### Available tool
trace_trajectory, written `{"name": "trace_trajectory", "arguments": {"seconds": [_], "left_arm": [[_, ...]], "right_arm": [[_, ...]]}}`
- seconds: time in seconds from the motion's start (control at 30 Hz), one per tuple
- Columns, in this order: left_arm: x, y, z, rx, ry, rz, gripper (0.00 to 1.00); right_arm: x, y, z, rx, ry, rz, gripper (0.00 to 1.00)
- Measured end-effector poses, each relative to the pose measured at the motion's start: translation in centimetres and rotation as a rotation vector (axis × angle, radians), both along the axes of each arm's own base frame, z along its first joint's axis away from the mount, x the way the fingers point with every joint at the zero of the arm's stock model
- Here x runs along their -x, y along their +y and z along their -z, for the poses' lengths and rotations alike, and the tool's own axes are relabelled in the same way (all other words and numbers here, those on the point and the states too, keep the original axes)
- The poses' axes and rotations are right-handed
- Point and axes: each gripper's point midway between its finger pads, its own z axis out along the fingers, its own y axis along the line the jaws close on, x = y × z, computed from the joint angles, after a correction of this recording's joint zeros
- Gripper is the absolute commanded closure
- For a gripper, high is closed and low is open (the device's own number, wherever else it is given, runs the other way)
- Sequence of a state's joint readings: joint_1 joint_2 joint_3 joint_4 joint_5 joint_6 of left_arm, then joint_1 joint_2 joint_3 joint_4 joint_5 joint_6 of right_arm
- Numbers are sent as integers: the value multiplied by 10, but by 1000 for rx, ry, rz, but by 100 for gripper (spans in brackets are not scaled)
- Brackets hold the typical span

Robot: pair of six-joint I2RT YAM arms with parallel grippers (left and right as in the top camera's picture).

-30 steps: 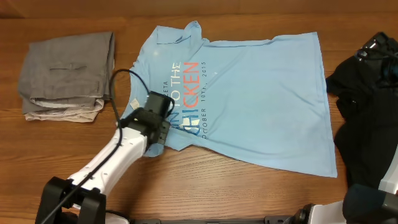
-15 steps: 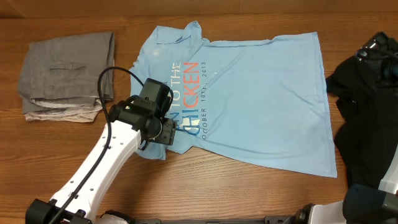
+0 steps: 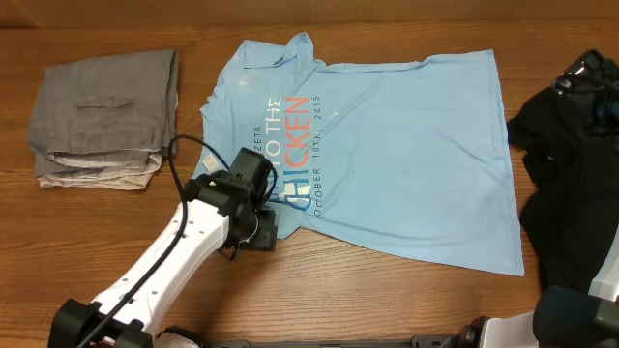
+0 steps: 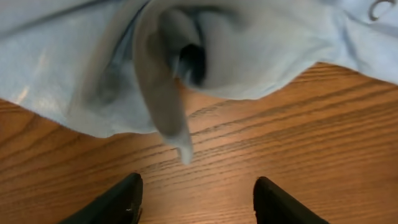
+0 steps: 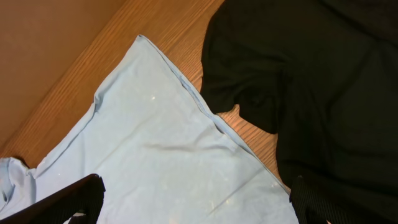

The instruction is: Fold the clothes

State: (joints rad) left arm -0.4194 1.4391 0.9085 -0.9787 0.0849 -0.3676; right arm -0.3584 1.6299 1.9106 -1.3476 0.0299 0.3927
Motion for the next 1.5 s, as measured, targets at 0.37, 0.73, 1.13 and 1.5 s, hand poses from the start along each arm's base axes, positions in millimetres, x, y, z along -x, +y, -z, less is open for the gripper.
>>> {"name": "trace_trajectory", "arguments": {"seconds": [0.37, 0.73, 1.13, 1.5], "left_arm": [[-8, 4, 15, -18, -49, -60, 40], [-19, 14, 17, -70, -109, -98, 47], [-21, 16, 19, -80, -123, -112, 56], [-17, 19, 30, -87, -126, -119, 96]], "right_arm": [[0, 0, 0, 0, 0, 0, 0], [0, 0, 0, 0, 0, 0, 0], [0, 0, 0, 0, 0, 0, 0], [0, 0, 0, 0, 0, 0, 0]]}}
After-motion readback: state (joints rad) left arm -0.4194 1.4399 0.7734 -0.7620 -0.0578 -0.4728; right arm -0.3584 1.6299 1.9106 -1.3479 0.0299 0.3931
